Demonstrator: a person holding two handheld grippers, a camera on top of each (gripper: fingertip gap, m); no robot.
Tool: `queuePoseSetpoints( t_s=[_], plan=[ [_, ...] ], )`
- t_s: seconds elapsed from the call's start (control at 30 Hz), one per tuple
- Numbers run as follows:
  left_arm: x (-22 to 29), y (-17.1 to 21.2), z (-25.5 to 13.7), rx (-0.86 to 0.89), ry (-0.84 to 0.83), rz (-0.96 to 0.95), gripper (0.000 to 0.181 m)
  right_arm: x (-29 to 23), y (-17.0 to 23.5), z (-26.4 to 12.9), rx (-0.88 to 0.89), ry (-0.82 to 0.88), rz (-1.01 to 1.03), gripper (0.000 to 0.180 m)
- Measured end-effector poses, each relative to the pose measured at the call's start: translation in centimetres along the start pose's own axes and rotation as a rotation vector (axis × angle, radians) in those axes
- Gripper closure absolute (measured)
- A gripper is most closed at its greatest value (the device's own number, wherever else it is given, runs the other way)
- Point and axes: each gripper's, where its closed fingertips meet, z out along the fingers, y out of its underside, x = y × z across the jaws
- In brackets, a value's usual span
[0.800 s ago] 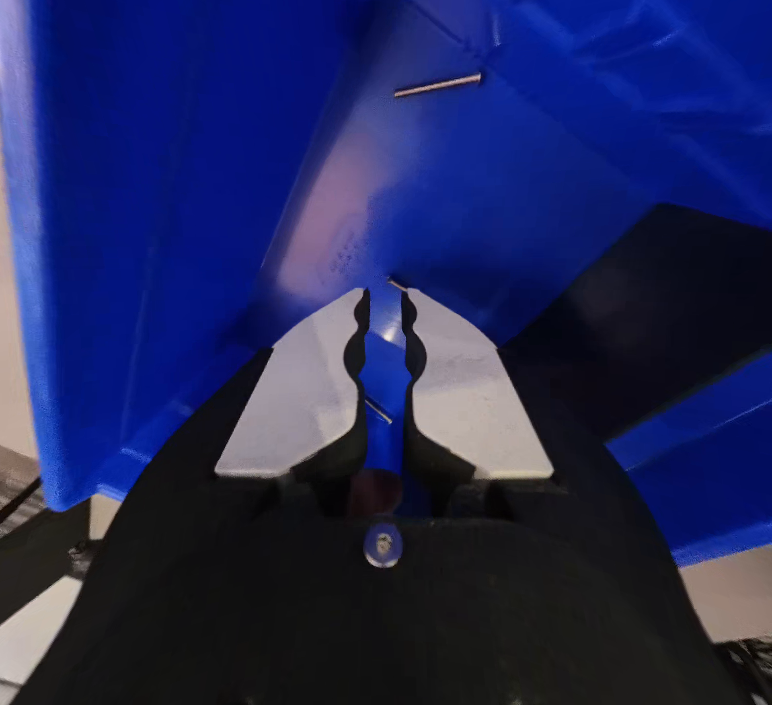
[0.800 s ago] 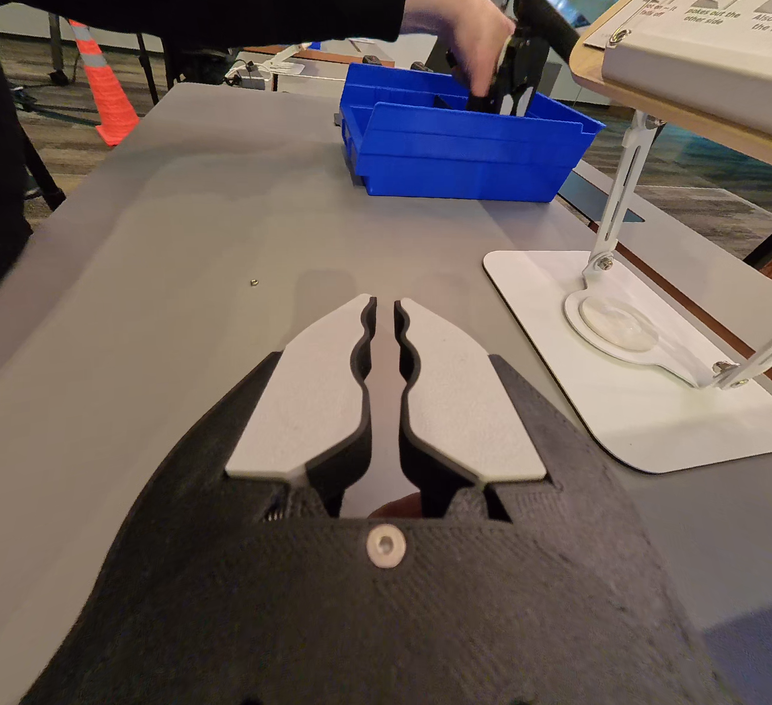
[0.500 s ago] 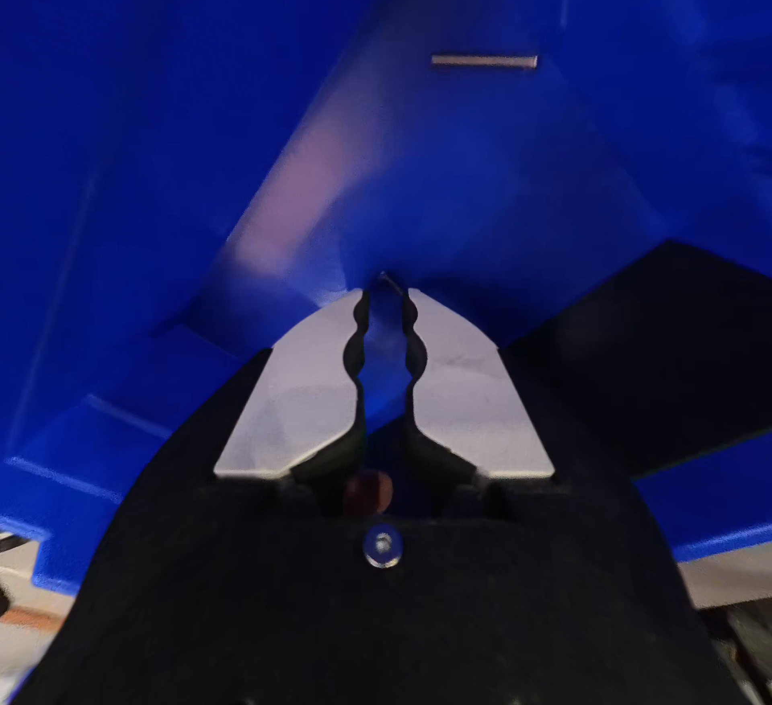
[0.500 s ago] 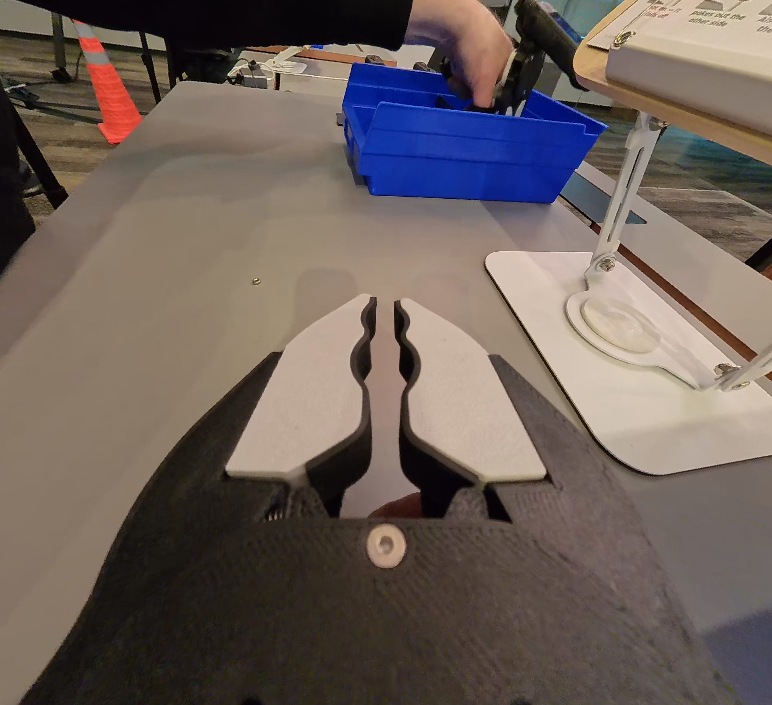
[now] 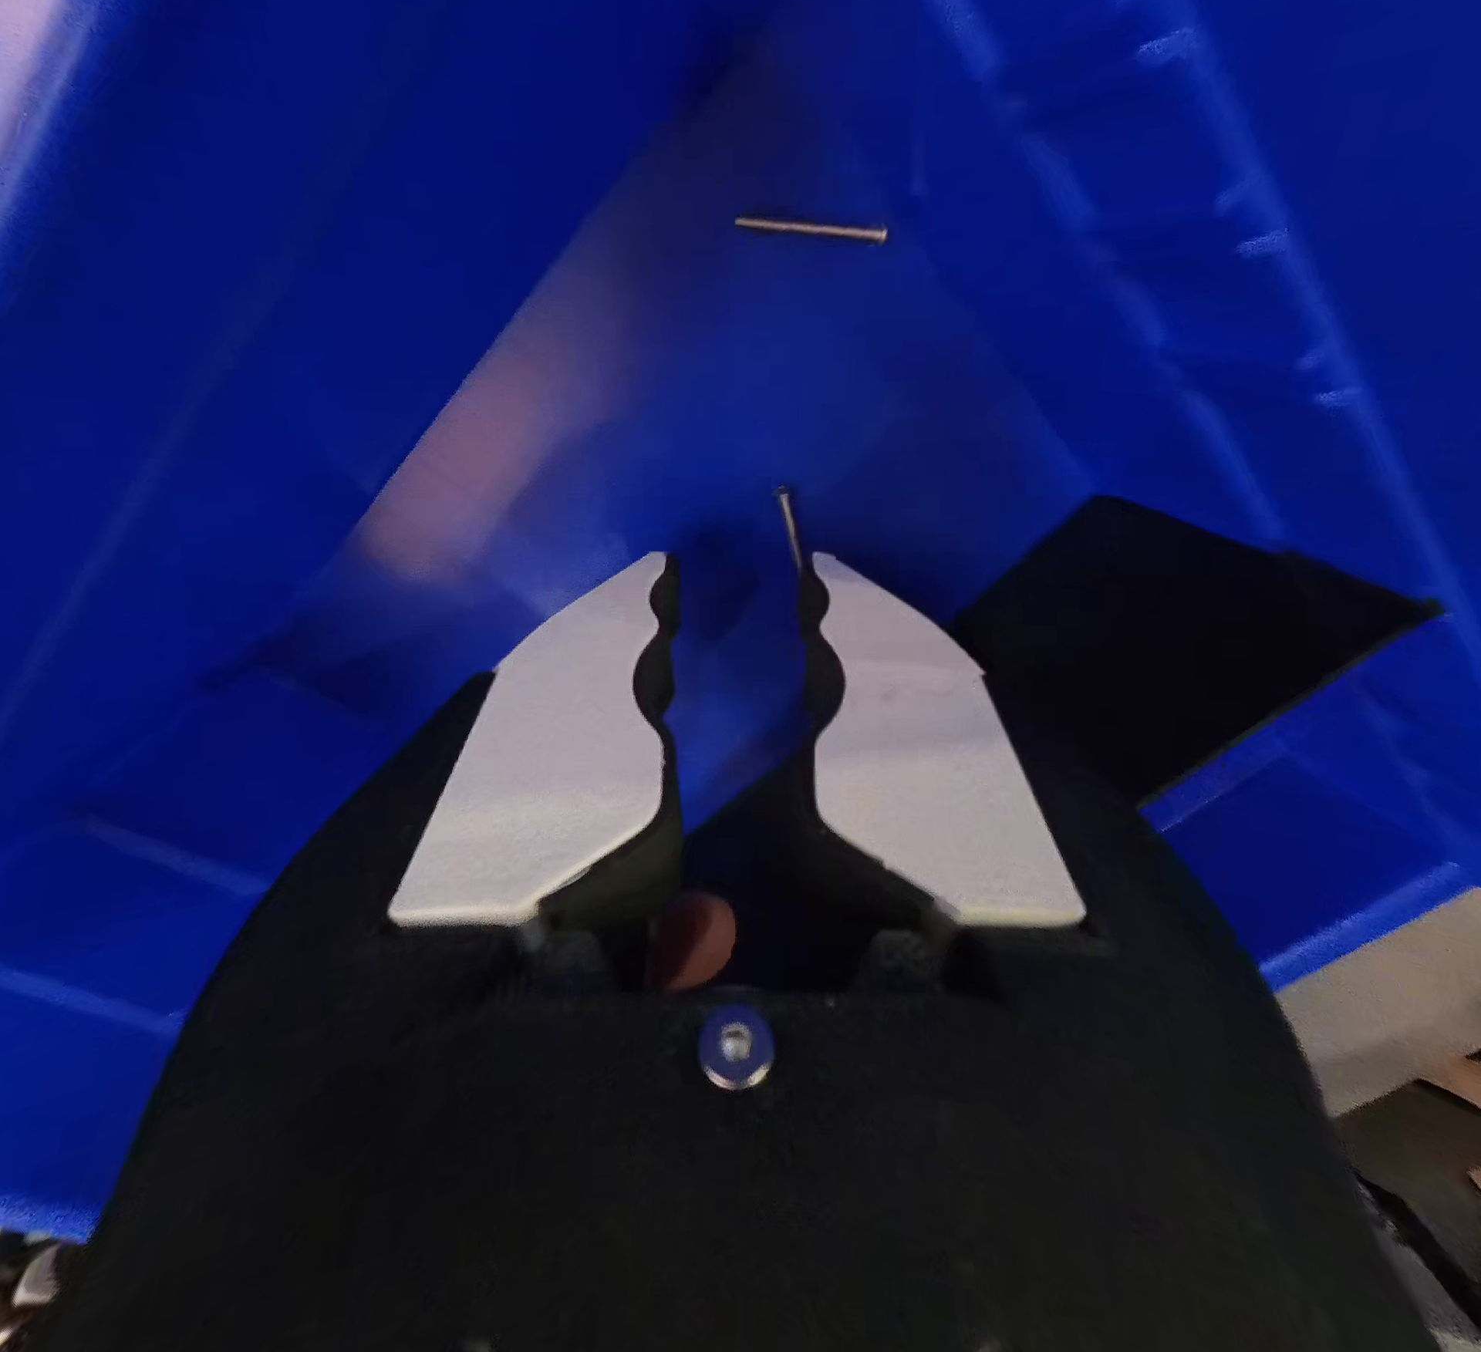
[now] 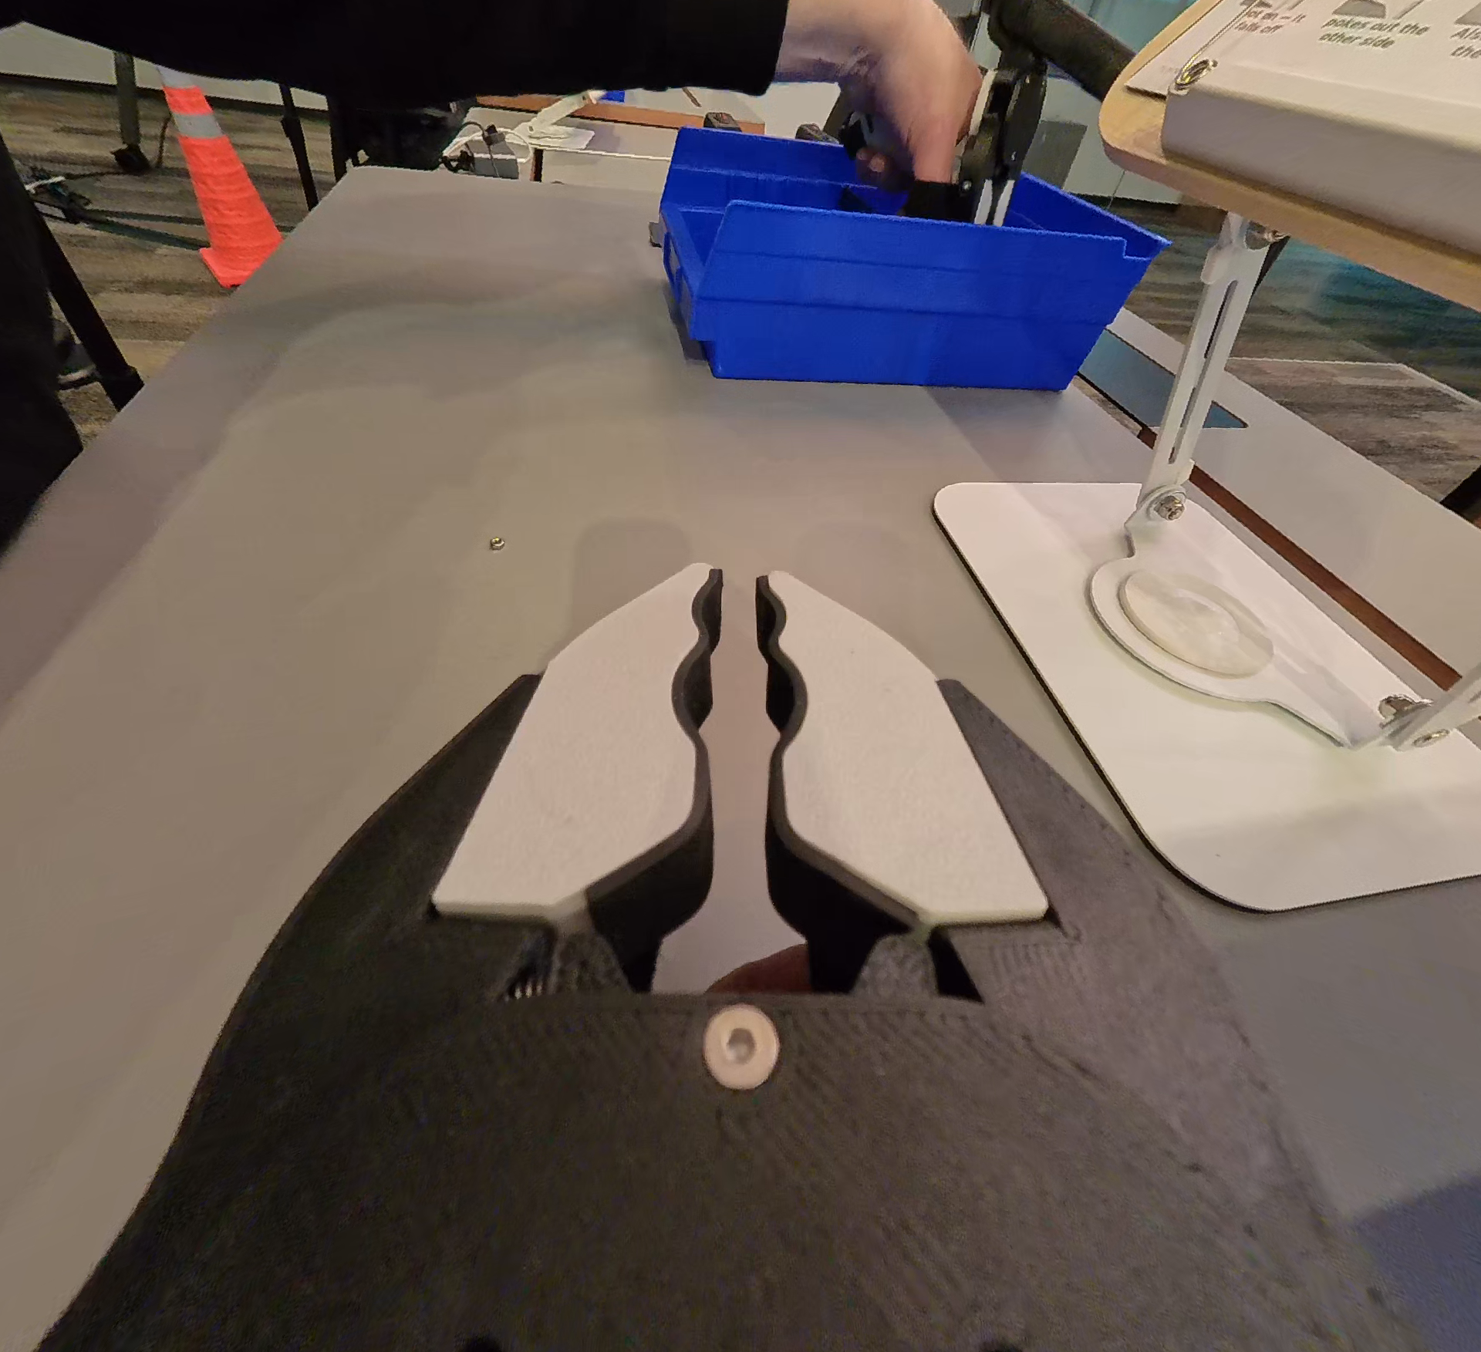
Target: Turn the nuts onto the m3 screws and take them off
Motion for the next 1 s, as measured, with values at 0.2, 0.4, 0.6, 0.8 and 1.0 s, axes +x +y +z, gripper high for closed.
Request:
queuePoseSetpoints(
  t_s=[0.2,0.4,0.6,0.8,1.0],
  plan=[
    [0.4,-0.2,1.6,-0.059,-0.035,0.035,0.154,0.0,0.0,0.0,0.001,0.002,0.002,0.172],
    [0.9,-0.5,1.8,-0.069,-0.078,0.082,0.179,0.0,0.0,0.0,-0.001,0.001,0.000,0.172],
    [0.8,-0.5,1.7,-0.066,-0.125,0.146,0.179,-0.1,0.0,0.0,-0.003,-0.001,-0.002,0.172],
    [0.3,-0.8,1.2,-0.033,-0.147,0.165,0.179,0.0,0.0,0.0,0.000,-0.001,0.003,0.172],
    [0.3,-1.6,-1.8,0.052,-0.163,0.172,0.179,0.0,0.0,0.0,0.003,-0.001,0.006,0.172]
  ],
)
